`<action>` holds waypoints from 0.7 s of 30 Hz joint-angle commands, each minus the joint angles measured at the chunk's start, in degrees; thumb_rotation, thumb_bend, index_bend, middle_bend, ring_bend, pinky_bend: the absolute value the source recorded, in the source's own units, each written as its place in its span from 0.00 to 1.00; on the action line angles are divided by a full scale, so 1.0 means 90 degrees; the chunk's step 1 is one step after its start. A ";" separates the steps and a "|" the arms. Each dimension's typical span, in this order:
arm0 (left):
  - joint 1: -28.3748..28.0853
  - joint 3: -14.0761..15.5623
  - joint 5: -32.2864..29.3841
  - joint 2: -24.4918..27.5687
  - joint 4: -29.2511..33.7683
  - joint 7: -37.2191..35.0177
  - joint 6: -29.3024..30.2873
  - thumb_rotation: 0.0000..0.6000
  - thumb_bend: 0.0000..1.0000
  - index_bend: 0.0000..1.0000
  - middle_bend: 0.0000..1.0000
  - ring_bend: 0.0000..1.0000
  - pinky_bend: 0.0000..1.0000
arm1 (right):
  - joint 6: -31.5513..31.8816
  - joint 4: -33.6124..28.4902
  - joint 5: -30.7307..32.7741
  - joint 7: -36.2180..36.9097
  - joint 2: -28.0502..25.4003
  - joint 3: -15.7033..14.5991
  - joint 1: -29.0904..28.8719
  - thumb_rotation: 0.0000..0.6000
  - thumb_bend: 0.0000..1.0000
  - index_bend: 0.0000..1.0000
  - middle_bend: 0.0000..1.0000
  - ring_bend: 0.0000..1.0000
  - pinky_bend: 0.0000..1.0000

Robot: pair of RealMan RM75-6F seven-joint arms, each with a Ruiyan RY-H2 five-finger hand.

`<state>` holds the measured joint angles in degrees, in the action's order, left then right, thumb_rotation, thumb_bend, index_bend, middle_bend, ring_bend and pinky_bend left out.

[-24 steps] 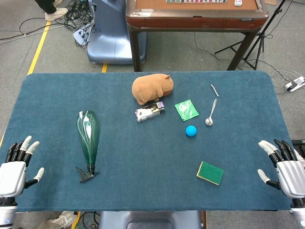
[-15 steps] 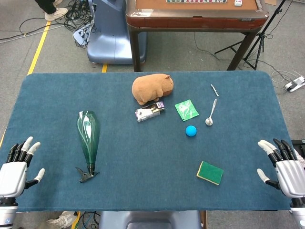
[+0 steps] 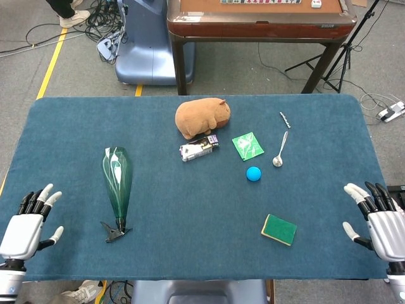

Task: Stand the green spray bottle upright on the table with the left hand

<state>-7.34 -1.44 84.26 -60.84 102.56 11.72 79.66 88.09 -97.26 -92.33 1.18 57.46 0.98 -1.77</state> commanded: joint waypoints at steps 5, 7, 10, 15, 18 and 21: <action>-0.0553 0.0148 -0.0064 0.0331 -0.0170 -0.0241 -0.1122 0.79 0.30 0.13 0.02 0.00 0.00 | 0.0010 -0.0002 0.0012 -0.0015 -0.0007 0.0004 0.0006 1.00 0.29 0.17 0.19 0.04 0.02; -0.0714 0.0165 -0.0042 0.0354 -0.0232 -0.0290 -0.1392 0.64 0.29 0.13 0.03 0.00 0.00 | 0.0016 -0.0007 0.0011 -0.0021 -0.0012 0.0003 0.0010 1.00 0.29 0.17 0.19 0.04 0.02; -0.0881 0.0163 -0.0046 0.0357 -0.0287 -0.0346 -0.1656 0.52 0.28 0.12 0.04 0.00 0.00 | 0.0014 -0.0010 0.0017 -0.0026 -0.0015 0.0004 0.0010 1.00 0.29 0.17 0.19 0.04 0.02; -0.1353 0.0150 -0.0097 0.0283 -0.0429 -0.0012 -0.2345 0.47 0.28 0.10 0.07 0.00 0.00 | 0.0012 -0.0030 0.0018 -0.0045 -0.0028 0.0009 0.0006 1.00 0.29 0.17 0.19 0.04 0.02; -0.1580 0.0139 -0.0231 0.0221 -0.0474 0.0223 -0.2691 0.47 0.28 0.11 0.07 0.00 0.00 | 0.0008 -0.0038 0.0023 -0.0048 -0.0032 0.0002 0.0011 1.00 0.29 0.17 0.19 0.04 0.02; -0.1790 0.0132 -0.0478 0.0169 -0.0475 0.0529 -0.3039 0.45 0.28 0.12 0.09 0.00 0.00 | 0.0013 -0.0032 0.0031 -0.0039 -0.0028 0.0002 0.0017 1.00 0.29 0.17 0.19 0.04 0.02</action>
<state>-22.15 -0.18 81.31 -58.87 98.50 14.95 53.92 88.21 -97.56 -92.06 0.83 57.20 1.00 -1.62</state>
